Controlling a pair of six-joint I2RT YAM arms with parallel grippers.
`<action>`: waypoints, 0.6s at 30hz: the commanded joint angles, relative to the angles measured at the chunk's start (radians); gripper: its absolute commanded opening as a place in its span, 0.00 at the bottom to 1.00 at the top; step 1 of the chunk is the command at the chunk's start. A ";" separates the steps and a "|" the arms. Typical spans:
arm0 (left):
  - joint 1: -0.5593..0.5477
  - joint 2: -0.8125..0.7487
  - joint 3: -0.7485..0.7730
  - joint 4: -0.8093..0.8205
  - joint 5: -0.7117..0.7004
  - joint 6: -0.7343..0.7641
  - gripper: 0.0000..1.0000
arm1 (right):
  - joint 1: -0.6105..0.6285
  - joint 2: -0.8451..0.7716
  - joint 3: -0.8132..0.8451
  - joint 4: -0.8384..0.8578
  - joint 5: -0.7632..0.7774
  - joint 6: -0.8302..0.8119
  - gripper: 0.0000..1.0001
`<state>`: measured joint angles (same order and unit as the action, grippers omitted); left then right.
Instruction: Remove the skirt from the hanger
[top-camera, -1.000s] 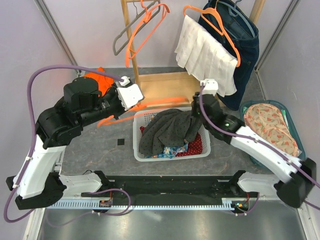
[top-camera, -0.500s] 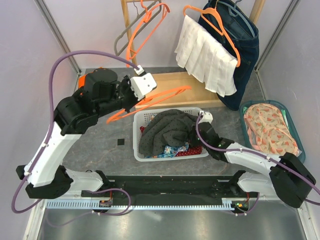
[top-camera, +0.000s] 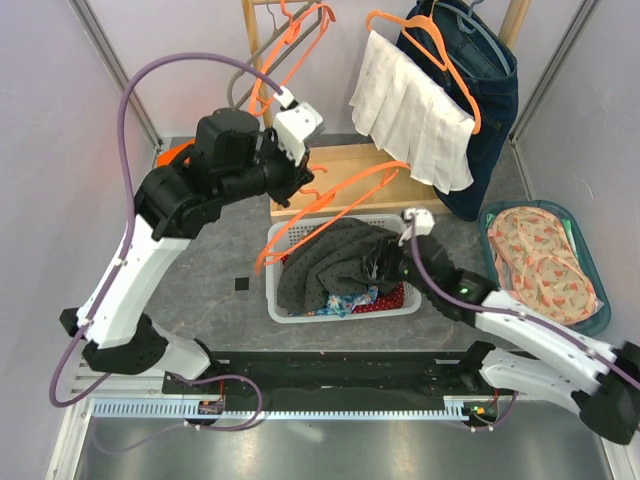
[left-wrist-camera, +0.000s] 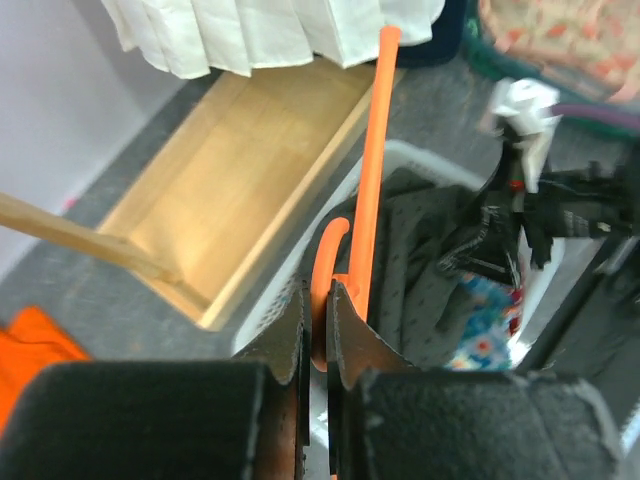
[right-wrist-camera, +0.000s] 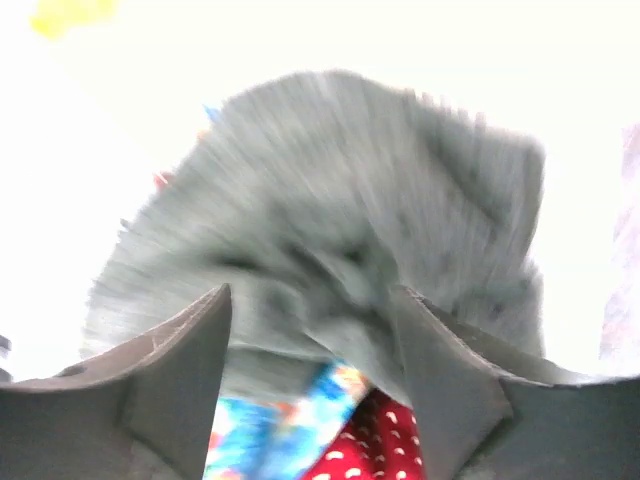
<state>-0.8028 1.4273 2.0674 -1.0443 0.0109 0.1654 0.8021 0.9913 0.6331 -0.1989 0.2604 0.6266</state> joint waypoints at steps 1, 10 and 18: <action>0.085 0.079 0.109 0.027 0.168 -0.240 0.02 | 0.003 -0.151 0.250 -0.160 0.135 -0.122 0.77; 0.102 0.202 0.216 0.066 0.028 -0.357 0.02 | 0.149 -0.030 0.446 0.001 0.218 -0.162 0.90; 0.105 0.263 0.278 0.121 -0.066 -0.388 0.02 | 0.414 0.334 0.715 0.000 0.486 -0.263 0.96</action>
<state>-0.7021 1.6878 2.3016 -1.0016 0.0223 -0.1558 1.1320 1.2446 1.2179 -0.1989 0.5827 0.4358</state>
